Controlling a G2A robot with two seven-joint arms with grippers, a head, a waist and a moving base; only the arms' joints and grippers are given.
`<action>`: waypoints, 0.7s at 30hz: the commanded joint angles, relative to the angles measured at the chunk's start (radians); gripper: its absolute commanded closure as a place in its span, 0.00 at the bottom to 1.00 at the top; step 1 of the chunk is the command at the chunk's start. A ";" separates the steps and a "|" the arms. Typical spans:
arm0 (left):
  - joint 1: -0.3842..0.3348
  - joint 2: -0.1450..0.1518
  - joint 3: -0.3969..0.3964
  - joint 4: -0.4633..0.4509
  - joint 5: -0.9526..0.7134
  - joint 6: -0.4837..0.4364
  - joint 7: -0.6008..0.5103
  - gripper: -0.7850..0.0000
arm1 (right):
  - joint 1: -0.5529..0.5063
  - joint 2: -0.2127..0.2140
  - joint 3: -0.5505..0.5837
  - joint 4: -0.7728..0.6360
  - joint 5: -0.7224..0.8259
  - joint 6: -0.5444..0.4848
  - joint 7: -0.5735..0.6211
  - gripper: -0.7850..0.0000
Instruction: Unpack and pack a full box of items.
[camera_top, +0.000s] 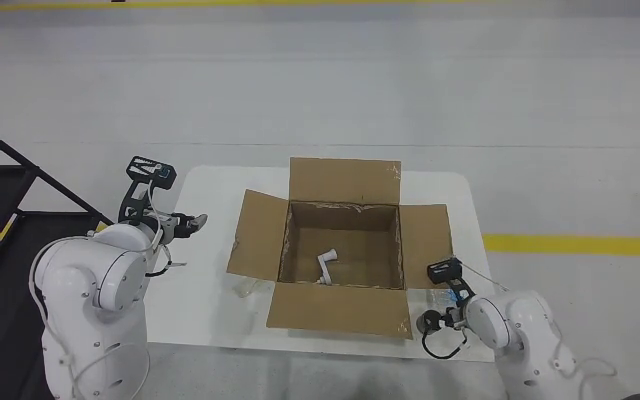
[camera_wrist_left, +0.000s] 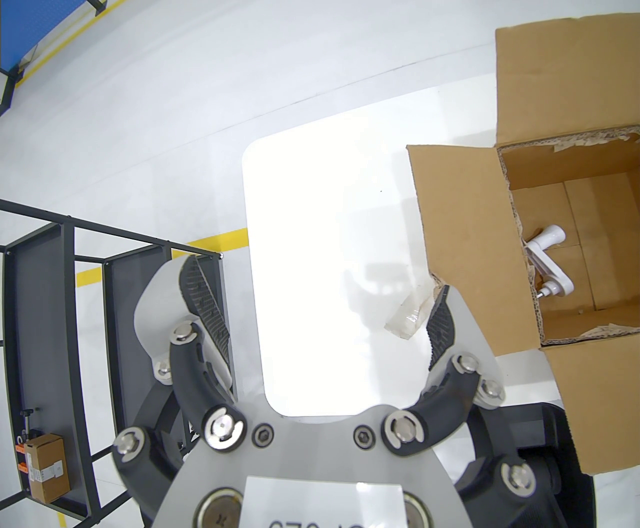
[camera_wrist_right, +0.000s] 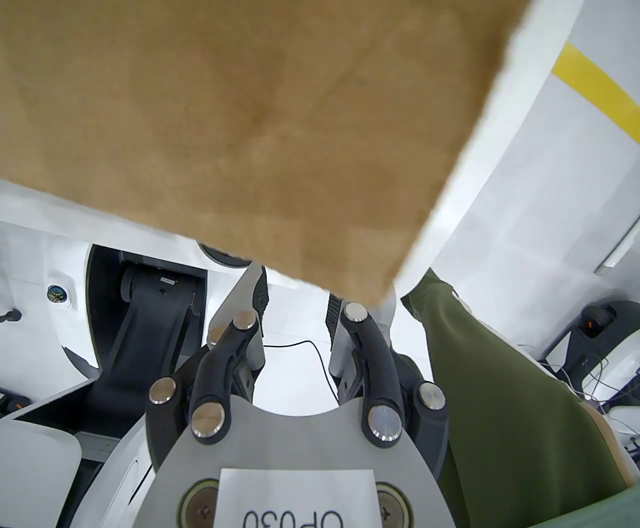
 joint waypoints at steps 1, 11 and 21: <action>0.000 0.000 0.000 0.000 0.000 0.000 0.000 0.00 | 0.010 -0.001 -0.013 0.024 0.001 0.001 -0.010 0.55; 0.000 0.000 0.000 0.000 0.000 0.000 0.000 0.00 | 0.045 -0.008 -0.067 0.110 0.019 0.008 -0.053 0.55; 0.000 0.000 0.000 0.000 0.000 0.000 0.000 0.00 | 0.065 -0.011 -0.102 0.166 -0.005 0.027 -0.081 0.56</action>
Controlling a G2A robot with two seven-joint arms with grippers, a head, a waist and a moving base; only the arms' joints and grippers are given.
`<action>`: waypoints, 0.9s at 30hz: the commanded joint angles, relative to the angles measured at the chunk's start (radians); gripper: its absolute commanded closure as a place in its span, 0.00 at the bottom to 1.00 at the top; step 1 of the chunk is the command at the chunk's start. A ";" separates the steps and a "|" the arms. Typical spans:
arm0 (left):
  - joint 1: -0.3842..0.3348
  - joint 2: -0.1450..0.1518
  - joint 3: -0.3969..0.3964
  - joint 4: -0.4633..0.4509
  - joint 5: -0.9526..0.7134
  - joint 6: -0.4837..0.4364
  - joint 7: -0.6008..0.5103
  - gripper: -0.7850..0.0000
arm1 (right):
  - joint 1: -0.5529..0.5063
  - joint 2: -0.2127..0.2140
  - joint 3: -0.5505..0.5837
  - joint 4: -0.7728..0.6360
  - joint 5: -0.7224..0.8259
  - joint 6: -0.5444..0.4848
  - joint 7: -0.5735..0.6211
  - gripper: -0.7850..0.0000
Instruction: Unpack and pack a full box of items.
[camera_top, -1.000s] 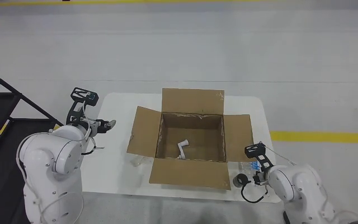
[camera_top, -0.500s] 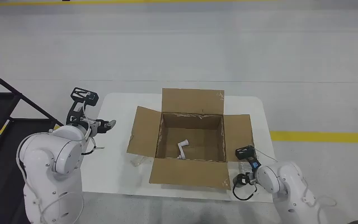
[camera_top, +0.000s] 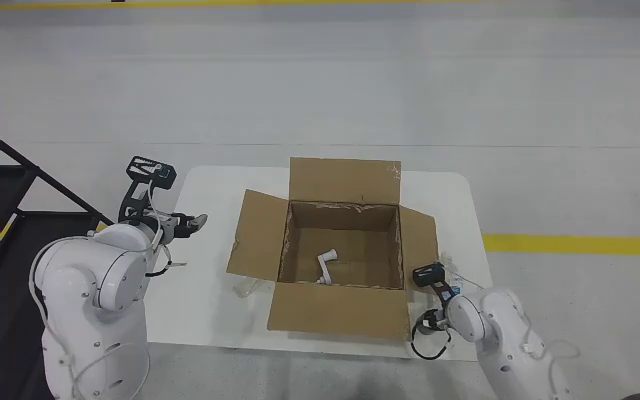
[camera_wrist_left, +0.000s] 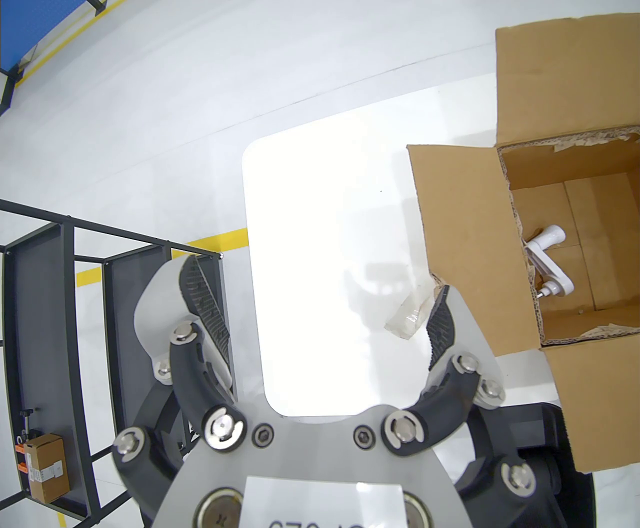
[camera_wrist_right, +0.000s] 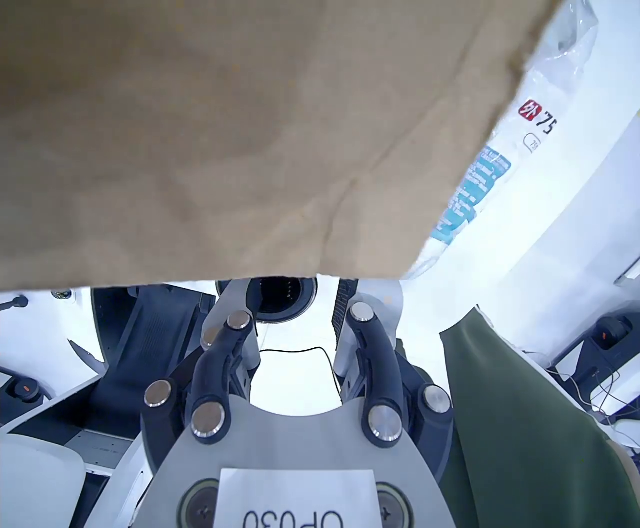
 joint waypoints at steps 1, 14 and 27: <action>0.000 0.000 0.000 0.000 0.000 0.000 0.000 0.00 | 0.003 0.000 -0.002 0.011 0.000 0.002 -0.006 0.56; 0.000 0.000 0.000 0.000 0.000 0.000 0.000 0.00 | 0.020 -0.004 -0.026 0.076 0.006 0.006 -0.037 0.58; 0.000 0.000 0.000 0.000 0.000 0.000 0.000 0.00 | 0.020 -0.004 -0.041 0.061 -0.009 0.009 -0.033 1.00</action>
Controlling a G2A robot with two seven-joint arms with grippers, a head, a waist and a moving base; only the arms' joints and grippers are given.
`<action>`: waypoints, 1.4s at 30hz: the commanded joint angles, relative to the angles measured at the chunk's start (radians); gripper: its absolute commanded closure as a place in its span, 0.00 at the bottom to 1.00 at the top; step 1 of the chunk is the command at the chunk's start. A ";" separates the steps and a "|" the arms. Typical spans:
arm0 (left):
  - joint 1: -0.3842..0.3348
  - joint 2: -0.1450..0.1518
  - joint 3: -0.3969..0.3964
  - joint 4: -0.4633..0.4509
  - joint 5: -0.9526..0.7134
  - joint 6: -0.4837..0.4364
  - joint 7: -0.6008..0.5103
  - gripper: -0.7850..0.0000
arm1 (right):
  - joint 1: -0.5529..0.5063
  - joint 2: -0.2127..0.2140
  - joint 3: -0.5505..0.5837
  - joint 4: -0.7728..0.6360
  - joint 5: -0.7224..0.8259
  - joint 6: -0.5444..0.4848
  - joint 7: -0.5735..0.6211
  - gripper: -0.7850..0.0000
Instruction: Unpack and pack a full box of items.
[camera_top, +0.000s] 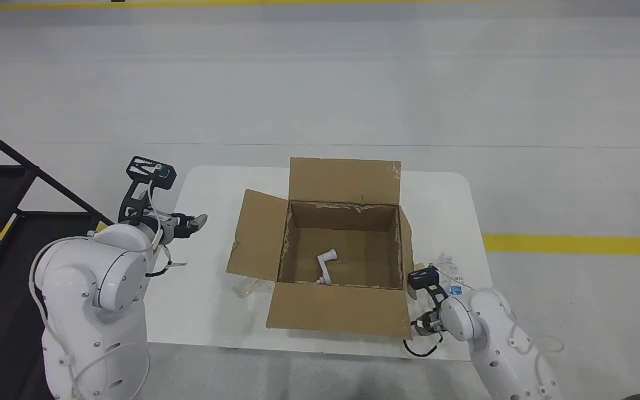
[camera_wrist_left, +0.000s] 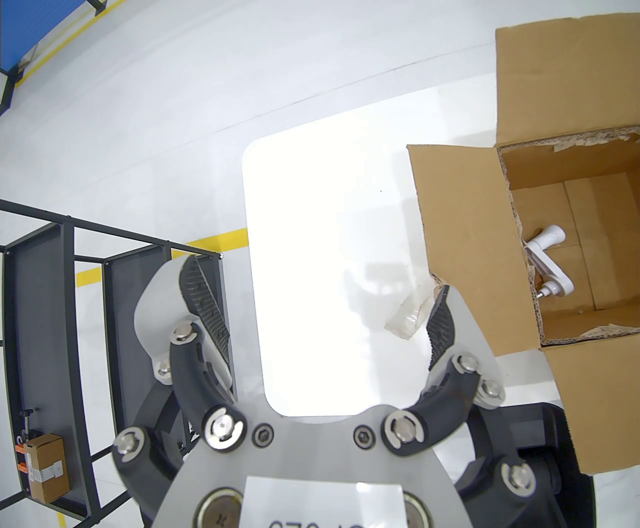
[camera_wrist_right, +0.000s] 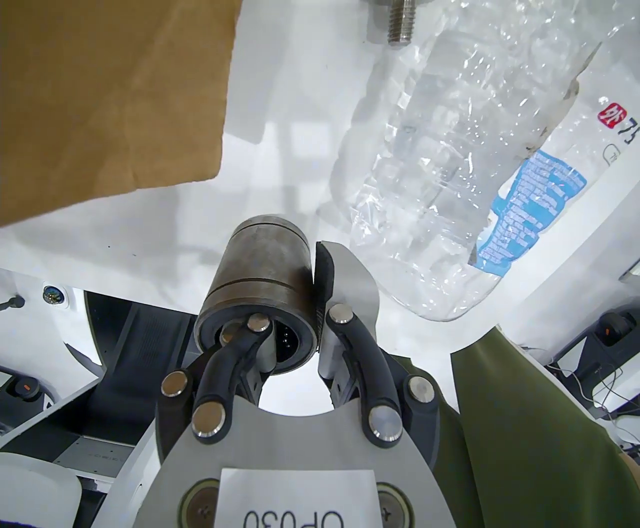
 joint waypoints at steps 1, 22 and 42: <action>0.000 0.000 0.000 0.000 0.000 0.000 0.000 0.00 | -0.012 0.003 0.012 -0.037 -0.005 -0.004 0.019 1.00; 0.000 0.000 0.000 0.000 0.000 0.000 0.000 0.00 | -0.205 0.067 0.396 -0.700 0.222 -0.099 0.177 1.00; 0.000 0.000 0.000 0.000 0.000 0.000 0.000 0.00 | 0.305 0.052 -0.024 -0.359 0.270 0.108 0.172 1.00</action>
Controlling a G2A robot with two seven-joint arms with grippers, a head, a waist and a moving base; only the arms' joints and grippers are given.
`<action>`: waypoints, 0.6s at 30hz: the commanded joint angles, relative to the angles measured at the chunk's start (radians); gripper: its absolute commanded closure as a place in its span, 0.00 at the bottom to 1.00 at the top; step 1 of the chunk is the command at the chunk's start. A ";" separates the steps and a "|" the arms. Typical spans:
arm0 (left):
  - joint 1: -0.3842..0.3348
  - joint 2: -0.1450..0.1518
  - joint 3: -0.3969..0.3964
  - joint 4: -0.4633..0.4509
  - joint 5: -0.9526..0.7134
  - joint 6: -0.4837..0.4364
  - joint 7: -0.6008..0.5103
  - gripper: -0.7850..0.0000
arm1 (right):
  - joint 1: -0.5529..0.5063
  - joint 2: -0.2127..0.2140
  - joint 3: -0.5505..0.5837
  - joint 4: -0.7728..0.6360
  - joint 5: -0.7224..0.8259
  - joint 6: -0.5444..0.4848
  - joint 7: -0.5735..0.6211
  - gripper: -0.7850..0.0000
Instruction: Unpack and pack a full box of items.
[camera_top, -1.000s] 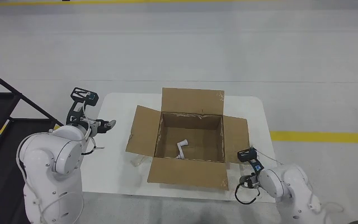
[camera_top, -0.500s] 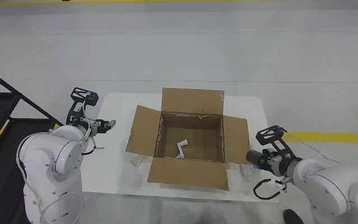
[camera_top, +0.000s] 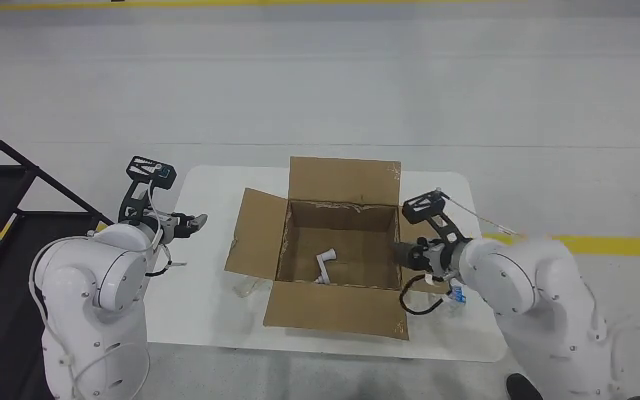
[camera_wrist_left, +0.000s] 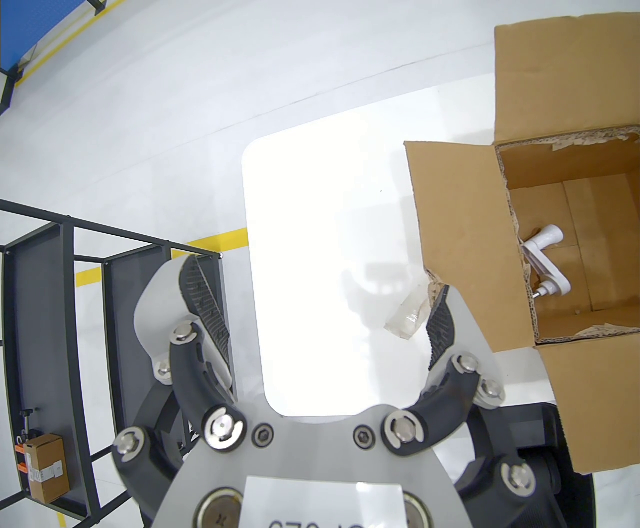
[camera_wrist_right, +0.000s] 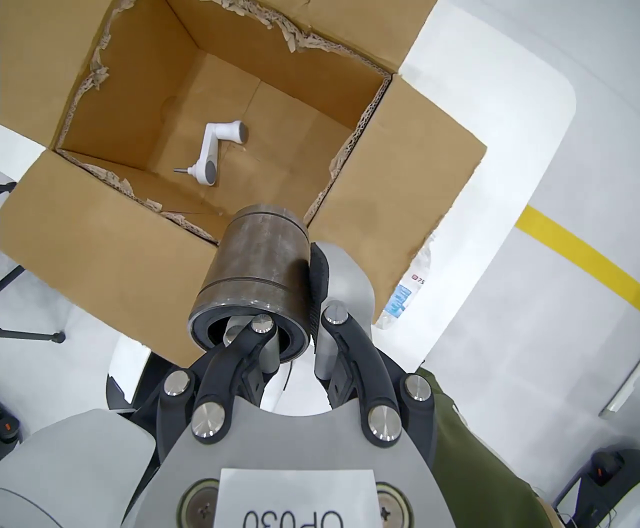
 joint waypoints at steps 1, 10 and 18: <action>0.000 0.000 0.000 0.000 0.000 0.000 0.000 0.00 | 0.054 -0.007 -0.047 0.083 0.002 0.013 -0.012 1.00; 0.000 0.000 0.000 0.000 0.000 0.000 0.000 0.00 | 0.209 -0.058 -0.228 0.428 0.140 0.044 -0.141 1.00; 0.000 0.000 0.000 0.000 0.000 0.000 0.000 0.00 | 0.249 -0.078 -0.279 0.542 0.193 0.057 -0.175 1.00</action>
